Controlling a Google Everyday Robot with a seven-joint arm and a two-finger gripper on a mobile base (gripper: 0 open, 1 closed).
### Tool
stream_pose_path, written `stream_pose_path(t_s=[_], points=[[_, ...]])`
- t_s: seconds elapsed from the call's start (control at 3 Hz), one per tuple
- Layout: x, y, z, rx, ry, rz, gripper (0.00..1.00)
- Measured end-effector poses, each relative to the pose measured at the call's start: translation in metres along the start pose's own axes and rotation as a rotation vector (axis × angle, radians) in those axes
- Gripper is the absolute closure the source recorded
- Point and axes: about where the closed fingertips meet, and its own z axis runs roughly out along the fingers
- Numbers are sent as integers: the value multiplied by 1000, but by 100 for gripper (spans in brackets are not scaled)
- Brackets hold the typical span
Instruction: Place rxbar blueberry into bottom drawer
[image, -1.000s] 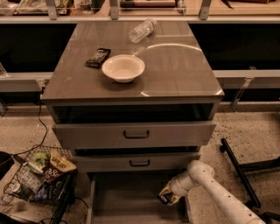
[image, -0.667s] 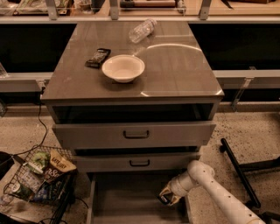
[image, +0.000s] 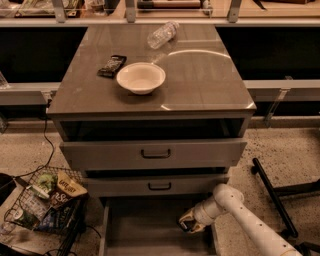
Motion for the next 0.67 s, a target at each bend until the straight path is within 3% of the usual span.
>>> stream_pose_path(t_s=[0.33,0.67], points=[[1,-1,3,1,4,0,12],[2,-1,6,2,8,-1,0]])
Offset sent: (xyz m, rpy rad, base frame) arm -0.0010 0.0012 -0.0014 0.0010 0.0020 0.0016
